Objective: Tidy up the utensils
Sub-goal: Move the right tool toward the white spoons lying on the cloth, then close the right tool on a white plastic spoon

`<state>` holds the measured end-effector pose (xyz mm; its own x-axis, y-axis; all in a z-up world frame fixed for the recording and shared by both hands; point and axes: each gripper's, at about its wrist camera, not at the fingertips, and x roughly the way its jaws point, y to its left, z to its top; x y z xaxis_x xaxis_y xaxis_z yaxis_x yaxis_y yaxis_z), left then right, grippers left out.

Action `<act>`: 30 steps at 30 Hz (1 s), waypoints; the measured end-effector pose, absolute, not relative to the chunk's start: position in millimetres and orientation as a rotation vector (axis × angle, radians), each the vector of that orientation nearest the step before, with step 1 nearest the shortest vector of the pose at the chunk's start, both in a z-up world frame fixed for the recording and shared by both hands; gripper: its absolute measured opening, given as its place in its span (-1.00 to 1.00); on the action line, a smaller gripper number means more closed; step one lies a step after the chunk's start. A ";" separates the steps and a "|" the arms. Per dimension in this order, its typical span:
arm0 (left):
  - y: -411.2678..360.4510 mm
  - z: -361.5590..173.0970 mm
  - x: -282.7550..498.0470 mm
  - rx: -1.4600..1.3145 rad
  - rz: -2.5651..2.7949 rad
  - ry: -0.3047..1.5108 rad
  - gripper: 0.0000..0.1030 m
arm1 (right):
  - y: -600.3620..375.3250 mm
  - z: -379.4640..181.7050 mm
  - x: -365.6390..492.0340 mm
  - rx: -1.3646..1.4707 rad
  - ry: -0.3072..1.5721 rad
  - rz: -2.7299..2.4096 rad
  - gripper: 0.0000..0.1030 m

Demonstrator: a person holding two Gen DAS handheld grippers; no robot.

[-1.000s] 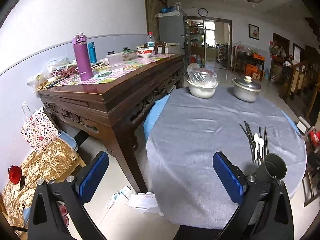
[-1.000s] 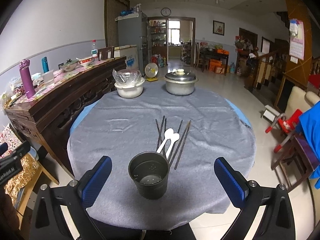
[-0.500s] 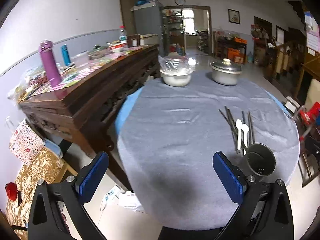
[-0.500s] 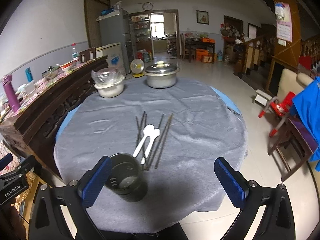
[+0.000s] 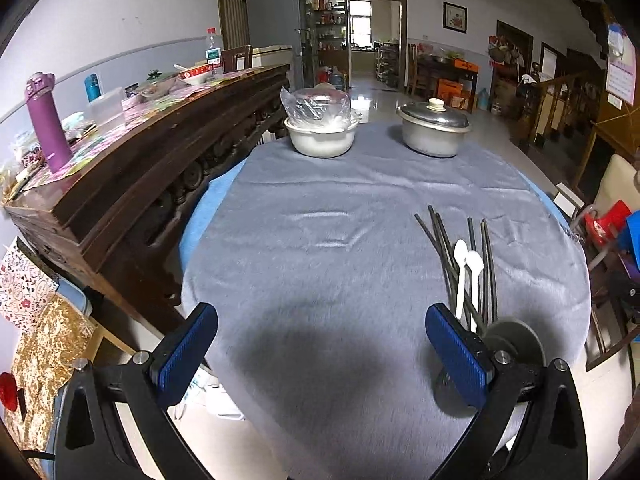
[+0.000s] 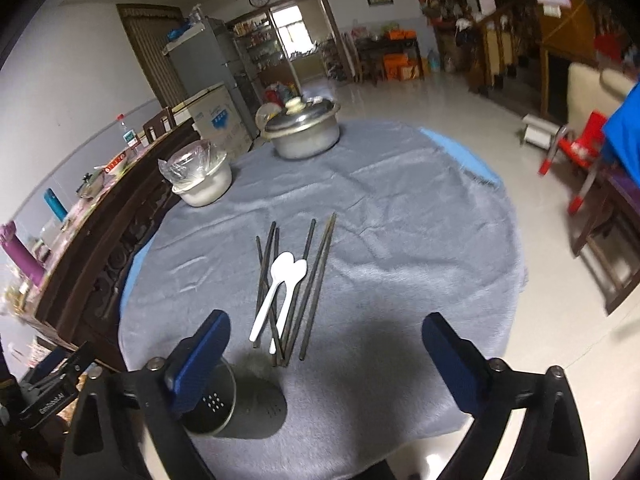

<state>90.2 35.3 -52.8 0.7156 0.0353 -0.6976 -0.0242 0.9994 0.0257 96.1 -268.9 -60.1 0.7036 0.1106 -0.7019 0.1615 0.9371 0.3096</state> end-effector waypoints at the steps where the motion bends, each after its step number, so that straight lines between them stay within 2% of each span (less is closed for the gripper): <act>1: 34.2 -53.9 95.0 0.015 0.027 0.773 1.00 | -272.2 -64.0 102.7 0.386 0.809 -0.011 0.72; 4: 30.7 -56.8 106.6 0.016 0.003 0.776 1.00 | -278.4 -76.9 123.3 0.456 0.857 0.050 0.52; 8: 25.7 -60.6 123.0 0.023 -0.047 0.779 0.90 | -283.9 -95.6 154.4 0.532 0.917 0.115 0.38; 13: 29.2 -69.4 146.1 -0.016 -0.087 0.828 0.49 | -278.9 -117.1 190.5 0.572 0.985 0.176 0.12; 16: 29.3 -76.3 154.9 -0.020 -0.107 0.840 0.35 | -272.1 -134.2 214.0 0.586 1.040 0.202 -0.01; 21: 33.0 -89.7 163.2 -0.027 -0.129 0.876 0.23 | -250.7 -165.9 252.1 0.559 1.124 0.209 -0.12; 25: 40.5 -98.4 170.8 -0.033 -0.126 0.901 0.23 | -236.1 -177.2 272.3 0.505 1.144 0.175 -0.26; 30: 47.8 -104.2 177.6 -0.036 -0.125 0.909 0.23 | -224.9 -188.8 293.5 0.440 1.182 0.106 -0.31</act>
